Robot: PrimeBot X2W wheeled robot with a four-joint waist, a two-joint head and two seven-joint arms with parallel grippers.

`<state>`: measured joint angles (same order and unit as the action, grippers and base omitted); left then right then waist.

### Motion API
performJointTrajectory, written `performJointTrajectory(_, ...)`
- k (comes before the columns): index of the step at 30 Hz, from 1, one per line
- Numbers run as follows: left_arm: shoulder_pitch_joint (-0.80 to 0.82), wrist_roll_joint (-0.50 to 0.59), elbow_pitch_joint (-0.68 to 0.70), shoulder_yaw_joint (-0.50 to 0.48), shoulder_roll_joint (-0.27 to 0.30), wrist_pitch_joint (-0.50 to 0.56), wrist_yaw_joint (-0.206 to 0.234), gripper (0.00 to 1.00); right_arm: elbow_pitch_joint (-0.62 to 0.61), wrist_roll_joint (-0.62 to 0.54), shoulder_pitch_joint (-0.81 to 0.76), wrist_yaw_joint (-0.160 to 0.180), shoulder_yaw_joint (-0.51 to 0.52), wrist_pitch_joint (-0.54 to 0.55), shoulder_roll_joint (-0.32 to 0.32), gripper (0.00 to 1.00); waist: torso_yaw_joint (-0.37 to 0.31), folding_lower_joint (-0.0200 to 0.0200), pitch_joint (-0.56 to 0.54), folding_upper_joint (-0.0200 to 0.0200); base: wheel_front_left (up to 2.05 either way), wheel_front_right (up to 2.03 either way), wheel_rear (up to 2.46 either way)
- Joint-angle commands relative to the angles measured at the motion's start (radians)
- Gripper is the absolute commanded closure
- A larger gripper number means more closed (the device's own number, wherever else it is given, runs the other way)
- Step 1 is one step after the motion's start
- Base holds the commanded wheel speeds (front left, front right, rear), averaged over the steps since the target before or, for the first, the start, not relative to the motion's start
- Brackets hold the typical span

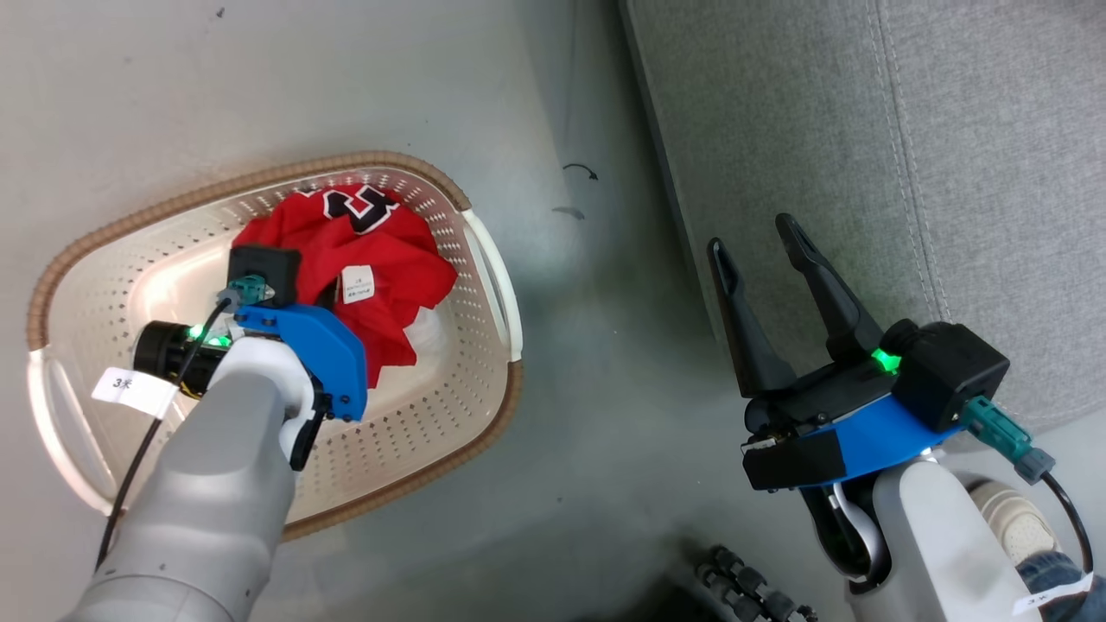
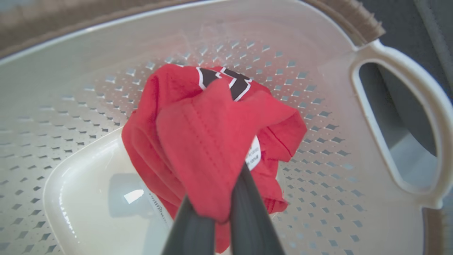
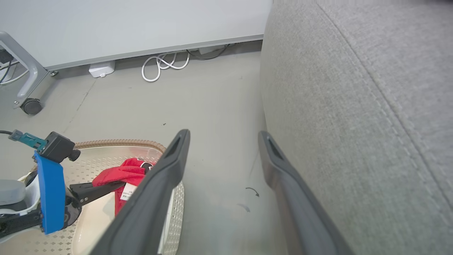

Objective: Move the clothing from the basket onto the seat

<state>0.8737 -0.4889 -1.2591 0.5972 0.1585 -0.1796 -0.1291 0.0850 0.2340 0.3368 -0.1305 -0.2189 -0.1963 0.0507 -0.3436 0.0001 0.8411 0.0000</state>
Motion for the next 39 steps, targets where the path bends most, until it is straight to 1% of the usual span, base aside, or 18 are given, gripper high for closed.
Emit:
performJointTrajectory(1, -0.008, -0.014, 0.003, 0.004, -0.009, -0.01, -0.001, 1.0, 0.006, -0.002, 0.013, 0.0, 0.001, -0.002, -0.001, 0.0, 0.012, -0.0001, -0.023, 0.0, 0.0, 0.0, 0.0)
performJointTrajectory(5, -0.034, -0.036, 0.016, 0.016, -0.025, -0.023, -0.001, 1.0, 0.016, -0.013, 0.014, 0.0, 0.0, 0.005, -0.001, 0.0, 0.035, -0.0001, -0.075, 0.0, 0.0, 0.0, 0.0)
performJointTrajectory(7, -0.053, -0.059, 0.039, 0.023, -0.039, -0.026, -0.002, 1.0, 0.02, -0.019, 0.016, 0.0, 0.002, 0.008, -0.001, 0.0, 0.05, -0.0001, -0.106, 0.0, 0.0, 0.0, 0.0)
performJointTrajectory(11, -0.101, -0.109, 0.102, 0.064, -0.048, -0.02, -0.002, 1.0, 0.029, -0.034, 0.007, 0.0, 0.007, 0.025, 0.0, 0.0, 0.081, -0.0001, -0.176, 0.0, 0.0, 0.0, 0.0)
performJointTrajectory(12, -0.101, -0.109, 0.102, 0.064, -0.048, -0.02, -0.002, 1.0, 0.029, -0.034, 0.007, 0.0, 0.007, 0.025, 0.0, 0.0, 0.081, -0.0001, -0.176, 0.0, 0.0, 0.0, 0.0)
performJointTrajectory(13, -0.125, -0.138, 0.141, 0.094, -0.048, -0.02, -0.002, 1.0, 0.034, -0.042, -0.007, 0.0, 0.012, 0.032, 0.0, 0.0, 0.099, -0.0001, -0.216, 0.0, 0.0, 0.0, 0.0)
performJointTrajectory(14, -0.125, -0.138, 0.141, 0.094, -0.048, -0.02, -0.002, 1.0, 0.034, -0.042, -0.007, 0.0, 0.012, 0.032, 0.0, 0.0, 0.099, -0.0001, -0.216, 0.0, 0.0, 0.0, 0.0)
performJointTrajectory(25, -0.221, -0.255, 0.302, 0.268, -0.028, -0.062, -0.002, 1.0, 0.054, -0.07, -0.078, 0.0, 0.035, 0.086, 0.0, 0.0, 0.193, -0.0001, -0.442, 0.0, 0.0, 0.0, 0.0)
performJointTrajectory(29, -0.223, -0.272, 0.344, 0.313, -0.02, -0.075, -0.002, 1.0, 0.052, -0.078, -0.112, 0.0, 0.049, 0.106, 0.0, 0.0, 0.219, -0.0001, -0.513, 0.0, 0.0, 0.0, 0.0)
performJointTrajectory(39, -0.161, -0.277, 0.468, 0.374, -0.016, -0.087, -0.002, 1.0, 0.029, -0.089, -0.187, 0.0, 0.066, 0.153, 0.0, 0.0, 0.282, -0.0001, -0.637, 0.0, 0.0, 0.0, 0.0)
